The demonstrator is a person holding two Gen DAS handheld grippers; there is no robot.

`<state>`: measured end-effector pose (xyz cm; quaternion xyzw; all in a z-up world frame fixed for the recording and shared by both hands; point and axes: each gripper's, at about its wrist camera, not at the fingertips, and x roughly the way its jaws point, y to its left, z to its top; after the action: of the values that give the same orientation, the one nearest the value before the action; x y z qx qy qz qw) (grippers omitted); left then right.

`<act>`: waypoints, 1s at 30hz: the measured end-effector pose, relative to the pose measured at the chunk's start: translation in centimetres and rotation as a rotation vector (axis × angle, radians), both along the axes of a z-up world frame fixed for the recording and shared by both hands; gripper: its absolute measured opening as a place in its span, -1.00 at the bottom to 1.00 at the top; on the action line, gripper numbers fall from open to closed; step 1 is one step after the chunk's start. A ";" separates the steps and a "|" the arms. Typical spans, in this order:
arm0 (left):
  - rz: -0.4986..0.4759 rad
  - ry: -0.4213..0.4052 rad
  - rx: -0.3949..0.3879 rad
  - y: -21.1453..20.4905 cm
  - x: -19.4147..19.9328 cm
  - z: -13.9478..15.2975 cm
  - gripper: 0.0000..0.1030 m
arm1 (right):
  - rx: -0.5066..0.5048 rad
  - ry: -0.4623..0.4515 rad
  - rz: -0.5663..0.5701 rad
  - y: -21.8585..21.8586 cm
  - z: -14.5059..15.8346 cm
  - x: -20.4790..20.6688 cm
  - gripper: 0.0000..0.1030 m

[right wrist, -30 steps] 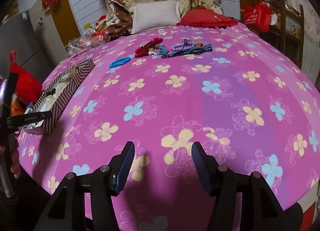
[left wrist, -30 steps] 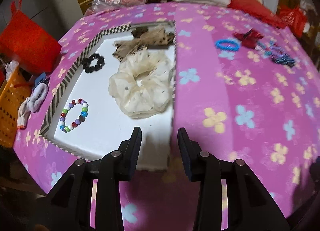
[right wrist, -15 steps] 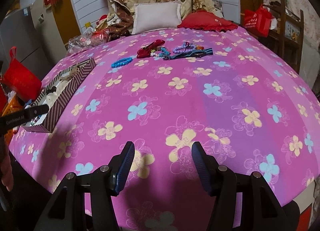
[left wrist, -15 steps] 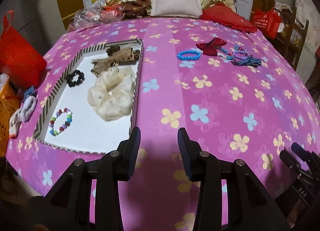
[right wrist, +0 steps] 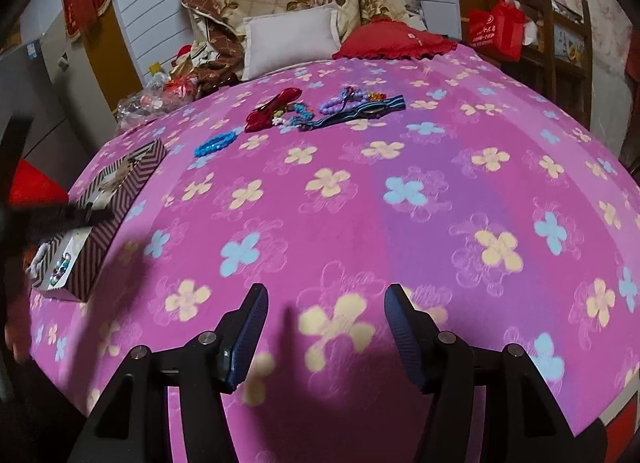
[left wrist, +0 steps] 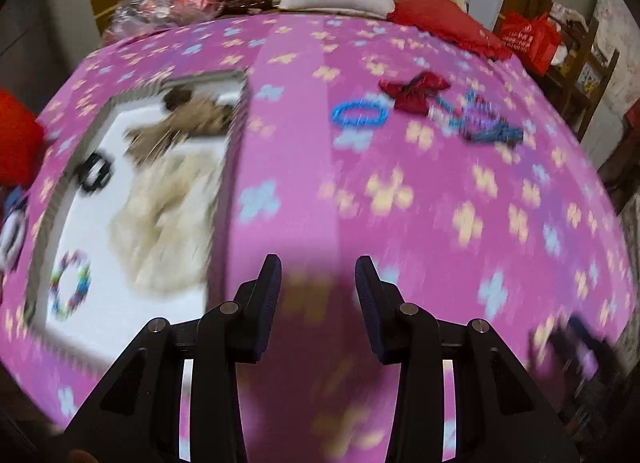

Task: Organize jewelry
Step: 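Grasp the blue bead bracelet with the left tool and lift it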

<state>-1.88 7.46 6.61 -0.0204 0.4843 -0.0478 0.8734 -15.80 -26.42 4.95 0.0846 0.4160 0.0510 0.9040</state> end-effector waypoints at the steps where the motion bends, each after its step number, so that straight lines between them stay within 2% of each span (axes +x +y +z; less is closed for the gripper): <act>1: -0.008 0.002 -0.015 -0.4 1.8 0.3 -0.27 | 0.002 0.000 -0.002 -0.1 0.0 0.1 0.13; 4: -0.004 0.010 -0.031 -1.2 7.3 0.7 -0.27 | 0.018 0.010 -0.007 -0.6 -0.4 0.6 0.13; 7: -0.004 0.036 -0.006 -2.2 12.5 -0.1 -0.27 | 0.046 0.020 -0.024 -1.2 -0.7 0.9 0.13; 11: -0.024 0.100 -0.023 -3.0 17.0 -2.5 -0.27 | 0.097 0.038 -0.041 -2.4 -1.2 1.4 0.13; 14: -0.032 0.137 -0.034 -3.2 18.7 -4.4 -0.26 | 0.110 0.037 -0.051 -3.0 -1.3 1.5 0.13; 15: -0.030 0.116 -0.037 -3.3 18.9 -4.3 -0.27 | 0.116 0.037 -0.051 -3.1 -1.3 1.5 0.13; 17: -0.044 0.132 -0.031 -3.5 19.3 -4.6 -0.28 | 0.133 0.036 -0.050 -3.2 -1.3 1.6 0.13; 18: -0.044 0.121 -0.034 -3.6 19.3 -4.5 -0.35 | 0.138 0.034 -0.050 -3.3 -1.3 1.7 0.13; 19: -0.051 0.124 -0.047 -3.8 19.3 -4.6 -0.46 | 0.141 0.031 -0.051 -3.3 -1.3 1.7 0.13; 20: -0.042 0.110 -0.017 -4.0 19.2 -4.6 -0.72 | 0.140 0.028 -0.051 -3.2 -1.3 1.8 0.13; 21: -0.037 0.108 0.015 -4.3 19.3 -4.7 -0.85 | 0.138 0.027 -0.048 -3.1 -1.3 1.8 0.13; 25: -0.056 0.097 0.049 -5.2 17.8 -4.6 -0.85 | 0.123 0.032 -0.034 -2.6 -1.2 1.7 0.13; 30: -0.111 0.101 0.068 -5.8 12.7 -4.7 -0.86 | 0.110 0.027 -0.021 -2.2 -0.6 1.3 0.13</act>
<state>10.80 1.64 1.91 0.0341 0.5296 -0.0787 0.8439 -14.55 -28.66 4.39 0.1394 0.4238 0.0633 0.8927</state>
